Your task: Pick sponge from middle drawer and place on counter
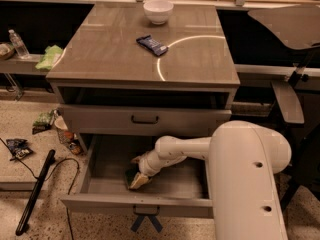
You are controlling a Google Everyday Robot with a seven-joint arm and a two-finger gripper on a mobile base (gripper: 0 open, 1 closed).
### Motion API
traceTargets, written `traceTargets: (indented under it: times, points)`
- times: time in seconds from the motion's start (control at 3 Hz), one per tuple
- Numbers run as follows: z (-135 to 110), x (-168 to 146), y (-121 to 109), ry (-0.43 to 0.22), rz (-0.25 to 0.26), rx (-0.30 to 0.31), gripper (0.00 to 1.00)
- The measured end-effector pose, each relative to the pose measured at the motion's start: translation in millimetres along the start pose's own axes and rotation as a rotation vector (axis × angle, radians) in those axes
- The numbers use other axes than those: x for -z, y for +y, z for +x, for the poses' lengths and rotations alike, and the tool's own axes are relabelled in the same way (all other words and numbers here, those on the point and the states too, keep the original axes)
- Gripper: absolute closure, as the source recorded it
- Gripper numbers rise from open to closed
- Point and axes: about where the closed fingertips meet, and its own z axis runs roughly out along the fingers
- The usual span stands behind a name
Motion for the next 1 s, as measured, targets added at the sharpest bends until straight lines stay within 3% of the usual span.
traceTargets:
  times: [0.33, 0.67, 1.0]
  points:
    - [6.7, -3.5, 1.3, 0.004, -0.003, -0.014, 0.54]
    - [6.7, -2.8, 1.5, 0.005, -0.002, -0.015, 0.85]
    - [5.5, 0.5, 3.1, 0.005, 0.003, -0.019, 1.00]
